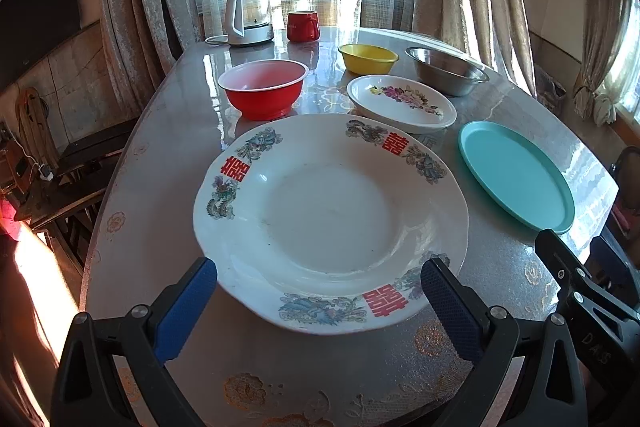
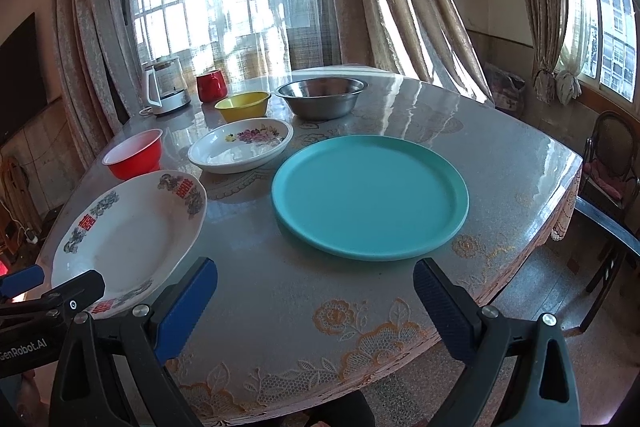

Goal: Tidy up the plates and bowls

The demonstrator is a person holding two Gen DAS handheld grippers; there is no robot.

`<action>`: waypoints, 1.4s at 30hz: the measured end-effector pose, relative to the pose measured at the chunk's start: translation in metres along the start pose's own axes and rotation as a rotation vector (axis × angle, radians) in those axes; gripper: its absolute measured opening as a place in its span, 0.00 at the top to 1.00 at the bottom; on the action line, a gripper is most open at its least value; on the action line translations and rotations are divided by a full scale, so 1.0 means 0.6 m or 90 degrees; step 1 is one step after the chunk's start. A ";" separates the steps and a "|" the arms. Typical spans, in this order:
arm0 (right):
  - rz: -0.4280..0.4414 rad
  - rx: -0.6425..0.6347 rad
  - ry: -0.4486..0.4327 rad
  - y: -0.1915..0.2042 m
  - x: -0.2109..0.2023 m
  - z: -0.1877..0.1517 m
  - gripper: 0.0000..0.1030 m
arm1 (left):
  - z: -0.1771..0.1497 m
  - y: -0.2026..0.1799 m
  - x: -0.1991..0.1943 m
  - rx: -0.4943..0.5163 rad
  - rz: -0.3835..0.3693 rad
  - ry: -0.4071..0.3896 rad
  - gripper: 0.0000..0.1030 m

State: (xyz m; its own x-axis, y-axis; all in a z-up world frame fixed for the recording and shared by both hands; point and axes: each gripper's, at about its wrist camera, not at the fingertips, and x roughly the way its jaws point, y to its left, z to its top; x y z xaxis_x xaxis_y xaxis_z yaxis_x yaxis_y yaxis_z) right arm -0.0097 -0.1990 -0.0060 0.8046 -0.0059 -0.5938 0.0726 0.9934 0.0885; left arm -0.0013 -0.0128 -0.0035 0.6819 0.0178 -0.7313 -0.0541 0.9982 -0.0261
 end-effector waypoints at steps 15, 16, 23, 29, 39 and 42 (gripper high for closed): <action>0.019 -0.007 -0.023 -0.032 0.000 0.016 0.03 | 0.007 -0.020 0.000 0.016 -0.064 0.016 0.00; 0.026 -0.012 -0.027 -0.035 0.000 0.018 0.03 | 0.008 -0.023 -0.001 0.020 -0.076 0.014 0.00; 0.008 -0.016 -0.077 -0.072 -0.003 0.028 0.00 | 0.022 -0.067 -0.027 0.069 -0.155 -0.018 0.00; -0.057 -0.004 -0.072 -0.124 0.012 0.045 0.00 | 0.047 -0.113 -0.013 0.066 -0.209 0.042 0.00; -0.070 0.014 -0.064 -0.208 0.055 0.077 0.19 | 0.085 -0.195 0.002 0.037 -0.230 0.016 0.02; -0.072 0.023 -0.040 -0.225 0.077 0.087 0.27 | 0.087 -0.222 0.018 0.034 -0.241 0.029 0.02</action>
State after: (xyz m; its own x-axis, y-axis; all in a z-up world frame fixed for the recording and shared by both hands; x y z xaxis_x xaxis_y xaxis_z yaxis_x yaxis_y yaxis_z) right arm 0.0487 -0.3396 -0.0037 0.8251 -0.1253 -0.5510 0.1845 0.9814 0.0530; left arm 0.0513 -0.1425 0.0274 0.6128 -0.3536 -0.7067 0.2342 0.9354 -0.2649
